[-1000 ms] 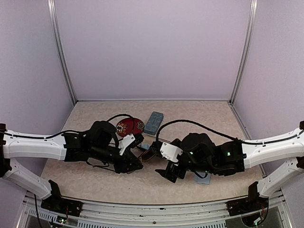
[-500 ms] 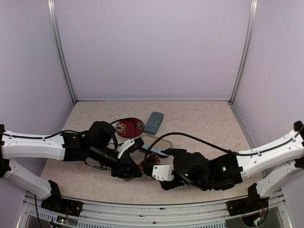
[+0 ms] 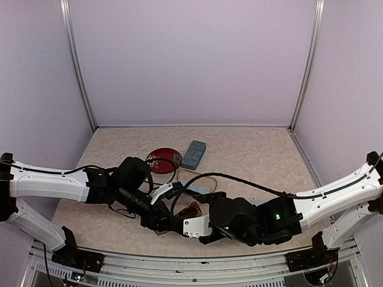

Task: Organize the sunglasses
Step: Pass from the left arm to the right, then place the sunglasses in the sunglasses case.

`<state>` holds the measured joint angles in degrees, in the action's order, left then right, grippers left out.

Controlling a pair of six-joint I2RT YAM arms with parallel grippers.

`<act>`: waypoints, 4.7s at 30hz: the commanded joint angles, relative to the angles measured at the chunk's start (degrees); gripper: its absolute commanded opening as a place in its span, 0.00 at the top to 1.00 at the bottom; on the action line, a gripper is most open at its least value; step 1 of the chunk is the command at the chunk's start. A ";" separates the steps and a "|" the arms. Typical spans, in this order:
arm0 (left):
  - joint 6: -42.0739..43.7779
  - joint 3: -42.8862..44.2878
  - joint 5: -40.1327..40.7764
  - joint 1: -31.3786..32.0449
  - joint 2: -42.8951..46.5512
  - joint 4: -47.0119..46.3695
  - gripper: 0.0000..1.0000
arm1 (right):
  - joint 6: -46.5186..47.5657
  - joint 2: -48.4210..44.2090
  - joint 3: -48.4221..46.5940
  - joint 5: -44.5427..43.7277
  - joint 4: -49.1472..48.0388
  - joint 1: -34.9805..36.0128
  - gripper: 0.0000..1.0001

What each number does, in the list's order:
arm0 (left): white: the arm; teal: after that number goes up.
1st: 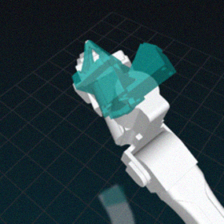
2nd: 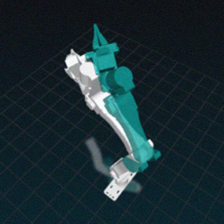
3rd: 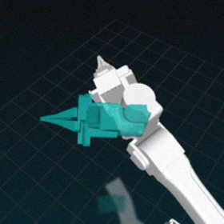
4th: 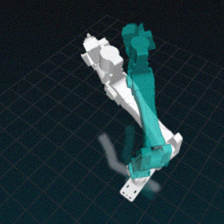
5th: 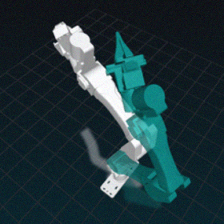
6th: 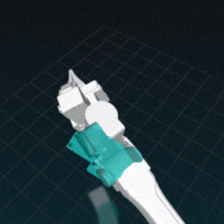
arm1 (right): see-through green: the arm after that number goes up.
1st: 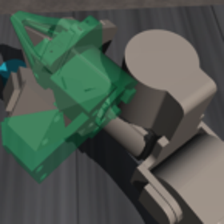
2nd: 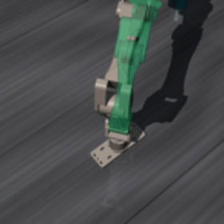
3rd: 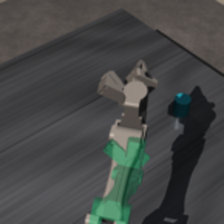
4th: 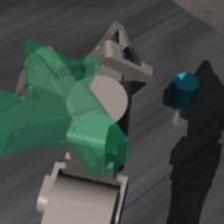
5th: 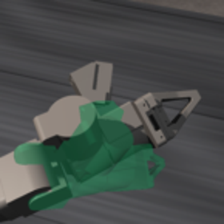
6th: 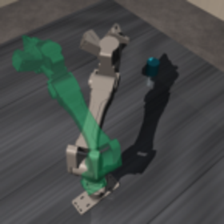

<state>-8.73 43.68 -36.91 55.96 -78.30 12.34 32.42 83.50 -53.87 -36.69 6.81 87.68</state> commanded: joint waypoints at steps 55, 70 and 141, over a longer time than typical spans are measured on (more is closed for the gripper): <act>0.81 3.16 -9.25 0.46 -4.99 -1.31 0.52 | 11.15 6.51 -1.17 -6.28 -2.18 5.05 0.66; 1.87 2.60 -3.25 -1.22 -0.43 -2.53 0.32 | 1.86 6.94 -1.71 -1.32 3.39 5.69 0.71; -14.17 -10.19 40.35 -13.47 32.51 -11.62 0.10 | -30.85 29.50 -20.98 59.13 14.72 -43.95 0.75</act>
<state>-22.59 34.15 3.31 42.76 -45.87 1.98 2.76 112.29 -75.20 20.38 22.04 44.10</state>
